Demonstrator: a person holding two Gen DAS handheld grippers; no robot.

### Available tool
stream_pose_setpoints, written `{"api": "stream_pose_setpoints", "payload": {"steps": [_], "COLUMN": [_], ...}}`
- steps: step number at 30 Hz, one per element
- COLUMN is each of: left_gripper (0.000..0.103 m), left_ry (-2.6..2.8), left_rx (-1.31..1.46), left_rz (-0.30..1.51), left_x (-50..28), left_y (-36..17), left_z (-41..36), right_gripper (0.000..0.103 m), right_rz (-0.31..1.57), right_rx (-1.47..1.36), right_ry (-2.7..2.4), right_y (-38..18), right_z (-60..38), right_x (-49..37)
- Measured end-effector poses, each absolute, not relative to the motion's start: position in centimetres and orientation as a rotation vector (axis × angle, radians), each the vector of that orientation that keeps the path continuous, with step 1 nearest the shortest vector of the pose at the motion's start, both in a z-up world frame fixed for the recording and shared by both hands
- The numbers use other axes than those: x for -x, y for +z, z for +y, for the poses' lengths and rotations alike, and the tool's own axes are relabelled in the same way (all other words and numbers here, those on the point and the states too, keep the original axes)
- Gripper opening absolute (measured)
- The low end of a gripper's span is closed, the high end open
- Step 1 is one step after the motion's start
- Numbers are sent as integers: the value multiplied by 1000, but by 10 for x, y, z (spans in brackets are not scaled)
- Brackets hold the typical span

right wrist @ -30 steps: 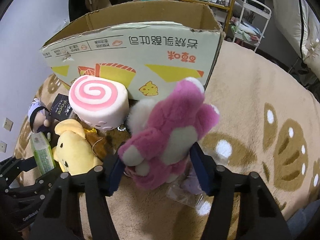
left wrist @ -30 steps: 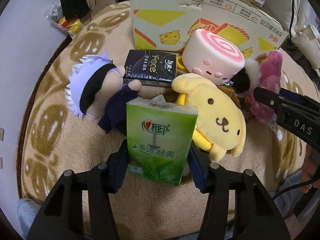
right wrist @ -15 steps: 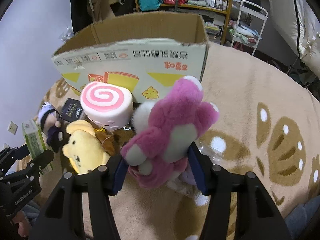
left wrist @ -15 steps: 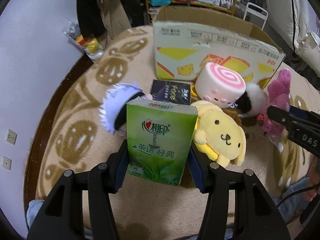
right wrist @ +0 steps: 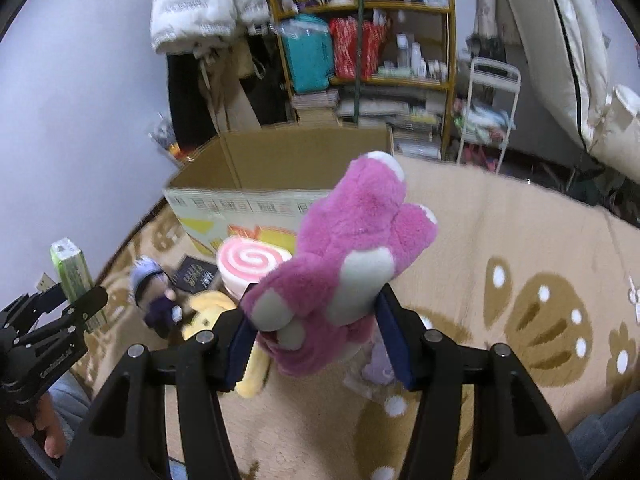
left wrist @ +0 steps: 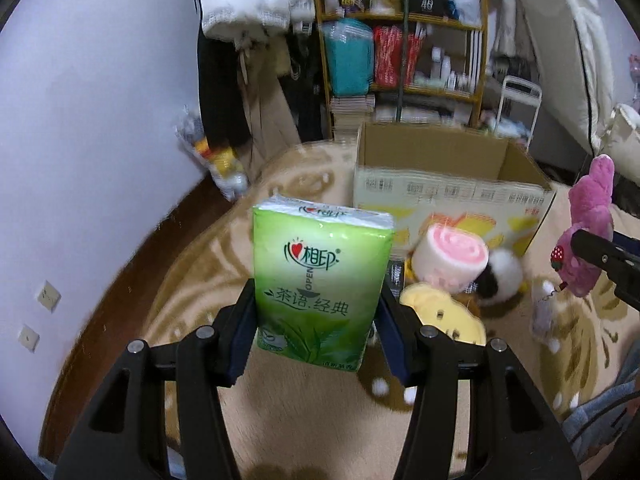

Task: Organize soft objects
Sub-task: 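Carry both items into the cardboard box and open both tools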

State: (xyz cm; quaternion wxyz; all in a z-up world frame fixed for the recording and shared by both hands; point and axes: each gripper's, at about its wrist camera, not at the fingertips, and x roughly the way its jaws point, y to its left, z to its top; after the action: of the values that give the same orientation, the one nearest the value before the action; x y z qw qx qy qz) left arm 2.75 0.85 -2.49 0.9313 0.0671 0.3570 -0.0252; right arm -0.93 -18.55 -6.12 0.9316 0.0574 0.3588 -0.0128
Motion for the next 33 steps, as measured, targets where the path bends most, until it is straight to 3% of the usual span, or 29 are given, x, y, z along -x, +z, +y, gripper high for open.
{"api": "stream_pose_setpoints", "payload": {"steps": [13, 33], "left_gripper": [54, 54], "left_ry": [-106, -116], "left_rx": [-210, -235], "left_rz": [460, 368], "left_x": [-15, -82], "left_y": [36, 64], "left_z": [-18, -44], "right_gripper": [60, 60], "right_rz": [427, 274], "right_rx": [2, 56], "right_ry": [-59, -120], "right_y": [-3, 17], "right_z": [-165, -178], "right_x": [30, -17]}}
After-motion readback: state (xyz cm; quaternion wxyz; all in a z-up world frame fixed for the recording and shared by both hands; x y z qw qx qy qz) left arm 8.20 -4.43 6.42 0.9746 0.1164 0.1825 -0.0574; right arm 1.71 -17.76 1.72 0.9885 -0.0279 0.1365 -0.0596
